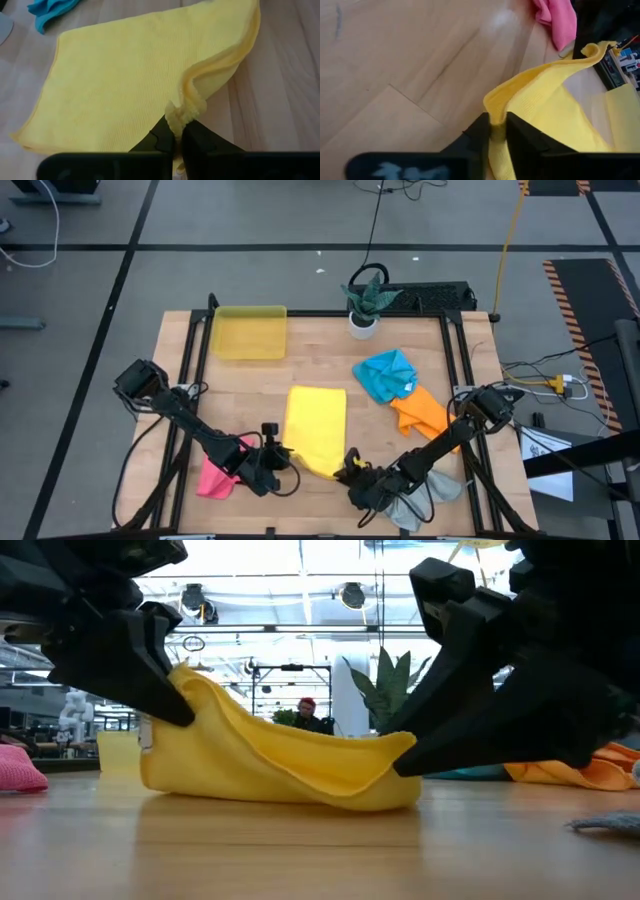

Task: Fold microfiber towels
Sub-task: Fold the yellow microfiber cloth

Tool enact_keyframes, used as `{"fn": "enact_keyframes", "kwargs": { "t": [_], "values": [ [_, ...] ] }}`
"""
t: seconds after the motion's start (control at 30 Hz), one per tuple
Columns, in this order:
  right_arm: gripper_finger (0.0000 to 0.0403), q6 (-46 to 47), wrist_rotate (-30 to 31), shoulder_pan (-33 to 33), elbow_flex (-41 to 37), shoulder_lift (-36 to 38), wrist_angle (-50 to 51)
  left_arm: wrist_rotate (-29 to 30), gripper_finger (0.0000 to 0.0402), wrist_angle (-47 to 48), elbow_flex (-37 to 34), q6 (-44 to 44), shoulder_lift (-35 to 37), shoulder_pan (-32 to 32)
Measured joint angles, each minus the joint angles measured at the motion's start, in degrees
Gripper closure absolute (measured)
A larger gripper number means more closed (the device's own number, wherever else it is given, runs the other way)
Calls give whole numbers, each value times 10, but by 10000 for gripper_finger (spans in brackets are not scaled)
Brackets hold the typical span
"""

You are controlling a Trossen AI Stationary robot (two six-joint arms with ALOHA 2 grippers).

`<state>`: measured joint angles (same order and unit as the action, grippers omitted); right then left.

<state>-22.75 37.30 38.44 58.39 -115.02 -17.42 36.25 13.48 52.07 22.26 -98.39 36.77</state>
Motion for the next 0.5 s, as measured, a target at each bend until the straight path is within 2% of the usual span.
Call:
{"fn": "enact_keyframes", "kwargs": {
  "t": [0.13,0.3,0.5],
  "values": [
    [395,15,1,3,-1,2,1,-3,372,5,0,2,0,3],
    [396,58,-2,6,-4,26,21,-5,371,38,0,0,2,31],
    [400,141,-76,-1,-3,93,31,-18,371,12,0,-31,2,57]
  ]
}}
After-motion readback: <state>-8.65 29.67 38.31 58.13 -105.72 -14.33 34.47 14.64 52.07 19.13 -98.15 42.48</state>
